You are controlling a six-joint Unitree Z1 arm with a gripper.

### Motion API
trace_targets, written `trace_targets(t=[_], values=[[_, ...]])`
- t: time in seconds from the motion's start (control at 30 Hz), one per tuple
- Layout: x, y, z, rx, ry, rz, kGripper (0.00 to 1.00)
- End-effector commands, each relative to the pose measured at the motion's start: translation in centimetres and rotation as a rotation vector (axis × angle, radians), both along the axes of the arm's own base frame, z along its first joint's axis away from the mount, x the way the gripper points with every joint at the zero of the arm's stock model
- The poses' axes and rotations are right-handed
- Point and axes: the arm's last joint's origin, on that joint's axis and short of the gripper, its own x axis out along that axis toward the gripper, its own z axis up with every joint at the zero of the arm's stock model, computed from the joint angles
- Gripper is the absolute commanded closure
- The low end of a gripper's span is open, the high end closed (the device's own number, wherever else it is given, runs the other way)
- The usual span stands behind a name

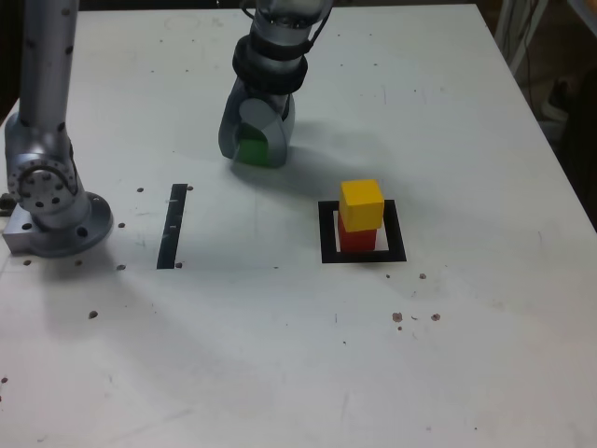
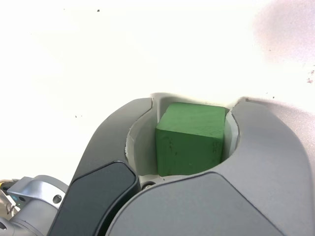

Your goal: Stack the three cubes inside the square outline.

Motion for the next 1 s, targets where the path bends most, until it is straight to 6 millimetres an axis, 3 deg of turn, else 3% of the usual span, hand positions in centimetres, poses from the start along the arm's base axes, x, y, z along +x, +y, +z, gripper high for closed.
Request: trace_targets(t=[0.0,0.23,0.43,0.6,0.73,0.97], values=[[0.0,0.0,0.3,0.003,-0.005,0.003,0.93],[-0.4,-0.5,2.9,-0.012,-0.046,0.023,0.94],[0.1,-2.4,7.5,-0.049,-0.033,0.066,0.94],[1.5,-4.9,11.9,-0.016,-0.039,0.056,0.94],[2.7,-7.7,14.1,-0.017,-0.084,0.026,0.94],[4.2,-12.2,14.5,-0.045,-0.120,-0.002,0.94]])
